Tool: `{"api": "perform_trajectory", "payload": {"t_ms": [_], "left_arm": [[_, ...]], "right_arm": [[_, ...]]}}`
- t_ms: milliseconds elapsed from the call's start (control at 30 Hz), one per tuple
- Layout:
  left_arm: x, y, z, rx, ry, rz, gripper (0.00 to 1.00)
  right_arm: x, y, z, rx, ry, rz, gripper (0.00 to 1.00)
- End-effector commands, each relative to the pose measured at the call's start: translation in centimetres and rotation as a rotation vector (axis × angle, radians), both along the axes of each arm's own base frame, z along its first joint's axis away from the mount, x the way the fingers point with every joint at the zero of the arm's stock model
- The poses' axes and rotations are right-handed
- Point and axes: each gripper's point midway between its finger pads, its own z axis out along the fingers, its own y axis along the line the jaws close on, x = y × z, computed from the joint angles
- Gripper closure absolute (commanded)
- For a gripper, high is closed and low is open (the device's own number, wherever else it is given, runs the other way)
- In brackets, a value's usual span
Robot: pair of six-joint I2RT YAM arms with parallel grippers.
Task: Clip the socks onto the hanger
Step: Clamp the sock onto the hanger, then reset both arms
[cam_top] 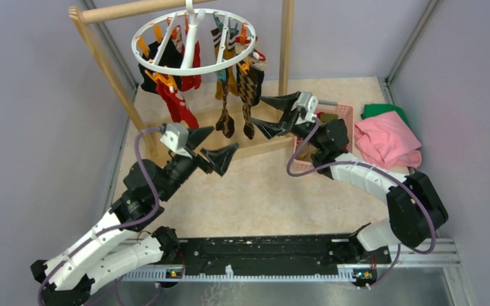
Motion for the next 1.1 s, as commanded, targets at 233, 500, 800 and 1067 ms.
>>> {"api": "perform_trajectory", "payload": {"t_ms": [233,500,800,1067], "left_arm": [[-5.1,-3.7,-10.0,0.067,-0.192,-0.346,0.01],[-2.3,-2.5,-16.2,-0.009,-0.036,-0.213,0.01],[2.3,2.5,-23.7,-0.119,0.266,-0.021,0.01],[6.0,8.8,-24.0,-0.286,0.368,0.241,0.01]], "right_arm": [[-0.6,-4.3,-5.7,-0.116,0.248,-0.204,0.21],[-0.4,-7.4,-5.0,-0.142,0.275,-0.361,0.12],[1.3,-11.7,-8.0,-0.101,0.416,-0.546,0.01],[6.0,-21.0,-11.3,0.211,0.745,-0.797,0.01]]}}
